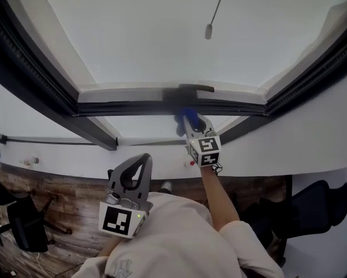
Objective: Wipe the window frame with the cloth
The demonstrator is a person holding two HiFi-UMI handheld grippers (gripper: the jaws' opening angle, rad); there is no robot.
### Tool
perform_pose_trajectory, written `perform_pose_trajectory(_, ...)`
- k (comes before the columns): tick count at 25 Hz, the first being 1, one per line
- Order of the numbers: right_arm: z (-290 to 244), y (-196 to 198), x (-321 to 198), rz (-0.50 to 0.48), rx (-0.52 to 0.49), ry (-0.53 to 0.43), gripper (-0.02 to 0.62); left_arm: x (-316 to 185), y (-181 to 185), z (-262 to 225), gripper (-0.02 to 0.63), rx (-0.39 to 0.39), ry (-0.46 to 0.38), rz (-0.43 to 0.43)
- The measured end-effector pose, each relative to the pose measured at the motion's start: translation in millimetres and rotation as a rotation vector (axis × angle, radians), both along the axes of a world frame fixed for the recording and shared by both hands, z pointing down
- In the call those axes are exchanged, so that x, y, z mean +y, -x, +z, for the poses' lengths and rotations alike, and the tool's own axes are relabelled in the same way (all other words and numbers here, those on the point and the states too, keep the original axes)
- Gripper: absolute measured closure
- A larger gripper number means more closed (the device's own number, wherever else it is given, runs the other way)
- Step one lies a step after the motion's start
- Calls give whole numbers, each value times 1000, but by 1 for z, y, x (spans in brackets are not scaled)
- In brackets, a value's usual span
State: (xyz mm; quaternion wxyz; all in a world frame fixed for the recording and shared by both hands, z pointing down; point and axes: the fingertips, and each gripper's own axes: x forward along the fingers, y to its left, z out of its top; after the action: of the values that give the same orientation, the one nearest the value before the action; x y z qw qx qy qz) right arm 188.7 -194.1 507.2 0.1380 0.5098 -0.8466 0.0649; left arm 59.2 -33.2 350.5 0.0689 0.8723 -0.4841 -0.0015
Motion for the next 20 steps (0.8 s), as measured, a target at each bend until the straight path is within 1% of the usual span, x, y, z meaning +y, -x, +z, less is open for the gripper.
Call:
perform_pose_trajectory(4, 1, 1, -1, -22, 46, -11, 535, 0, 0, 0, 597, 14, 4, -1)
perform_pose_trajectory(7, 1, 3, -1, -29, 107, -10, 535, 3, -3, 5, 597, -20, 8, 23)
perform_pose_trajectory(9, 1, 4, -2, -27, 132, -11, 535, 4, -6, 7, 597, -26, 15, 30)
perform_pose_trajectory(13, 0, 3, -1, -34, 140, -7, 535, 4, -11, 2, 597, -11, -15, 36)
perform_pose_trajectory(20, -1, -3, -1, -32, 130, -3, 535, 7, -14, 3, 597, -13, -9, 30)
